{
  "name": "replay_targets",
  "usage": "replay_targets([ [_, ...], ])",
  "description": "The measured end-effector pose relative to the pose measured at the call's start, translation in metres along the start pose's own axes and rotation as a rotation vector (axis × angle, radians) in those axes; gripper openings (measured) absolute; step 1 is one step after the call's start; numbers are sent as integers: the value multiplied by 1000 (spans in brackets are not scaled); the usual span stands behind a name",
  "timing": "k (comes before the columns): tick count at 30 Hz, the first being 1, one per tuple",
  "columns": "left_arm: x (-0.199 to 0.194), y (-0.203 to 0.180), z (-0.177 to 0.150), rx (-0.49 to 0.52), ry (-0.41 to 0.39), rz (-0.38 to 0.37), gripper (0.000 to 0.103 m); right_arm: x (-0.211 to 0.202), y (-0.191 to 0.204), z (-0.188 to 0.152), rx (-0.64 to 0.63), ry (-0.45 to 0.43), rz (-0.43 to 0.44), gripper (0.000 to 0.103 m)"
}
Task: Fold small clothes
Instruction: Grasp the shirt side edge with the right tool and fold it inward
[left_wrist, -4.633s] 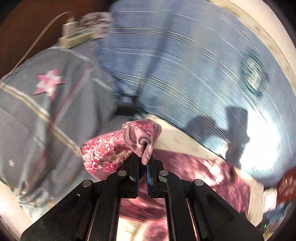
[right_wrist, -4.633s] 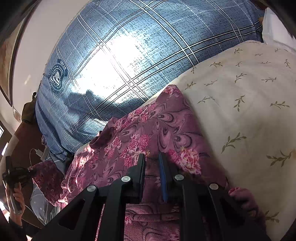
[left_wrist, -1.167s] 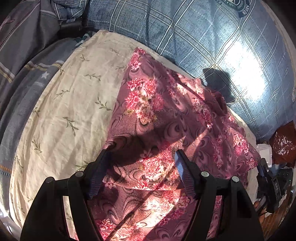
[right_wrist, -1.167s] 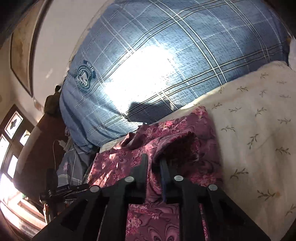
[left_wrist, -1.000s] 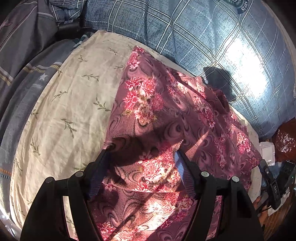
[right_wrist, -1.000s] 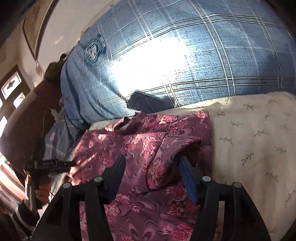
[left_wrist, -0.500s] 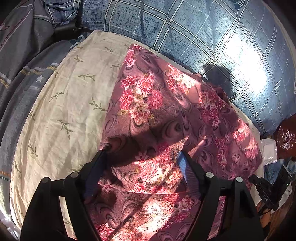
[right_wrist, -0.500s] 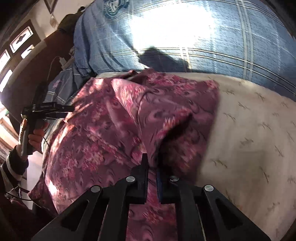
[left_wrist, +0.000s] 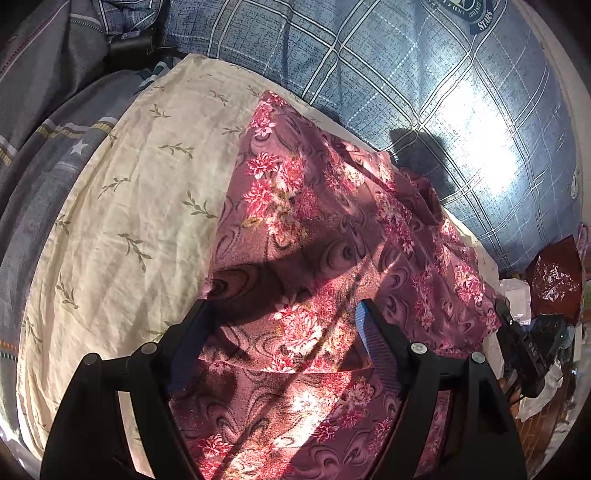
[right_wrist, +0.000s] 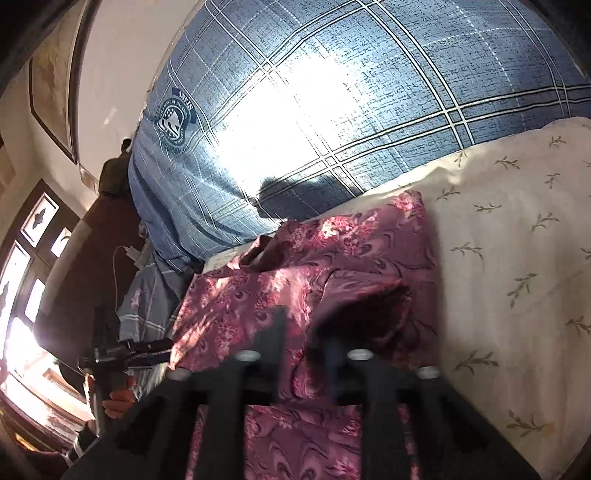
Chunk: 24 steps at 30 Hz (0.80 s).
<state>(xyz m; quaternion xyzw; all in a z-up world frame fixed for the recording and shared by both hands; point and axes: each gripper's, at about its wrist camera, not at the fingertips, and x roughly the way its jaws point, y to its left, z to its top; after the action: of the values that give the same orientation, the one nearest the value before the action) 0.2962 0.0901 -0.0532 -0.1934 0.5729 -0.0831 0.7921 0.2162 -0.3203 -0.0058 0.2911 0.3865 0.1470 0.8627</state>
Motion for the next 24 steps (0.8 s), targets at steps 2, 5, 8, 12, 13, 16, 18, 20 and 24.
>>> replay_targets([
  [2,-2,-2,-1,0,-1,0,79,7,-2,7,-15,22,-140,3],
  [5,-19,-7,-2,20,-72,-18,79,2,-3,13,-27,5,-192,3],
  [8,-12,-9,0,44,-82,65,80,23,-8,5,-60,110,-280,4],
  [12,8,-6,-8,74,-20,118,79,12,-5,-1,-31,87,-323,13],
  [13,5,-10,-12,102,-27,135,79,0,0,-3,-30,41,-309,13],
  [16,12,-14,-21,141,-25,174,82,-15,10,-19,-71,-9,-243,22],
  [18,12,-17,-25,159,-36,194,84,5,5,-36,-97,124,-332,23],
  [20,5,-16,-27,136,-13,182,83,-7,10,-45,-150,81,-348,20],
  [24,-36,-1,-42,102,-2,98,83,-55,20,-54,-63,56,-292,28],
])
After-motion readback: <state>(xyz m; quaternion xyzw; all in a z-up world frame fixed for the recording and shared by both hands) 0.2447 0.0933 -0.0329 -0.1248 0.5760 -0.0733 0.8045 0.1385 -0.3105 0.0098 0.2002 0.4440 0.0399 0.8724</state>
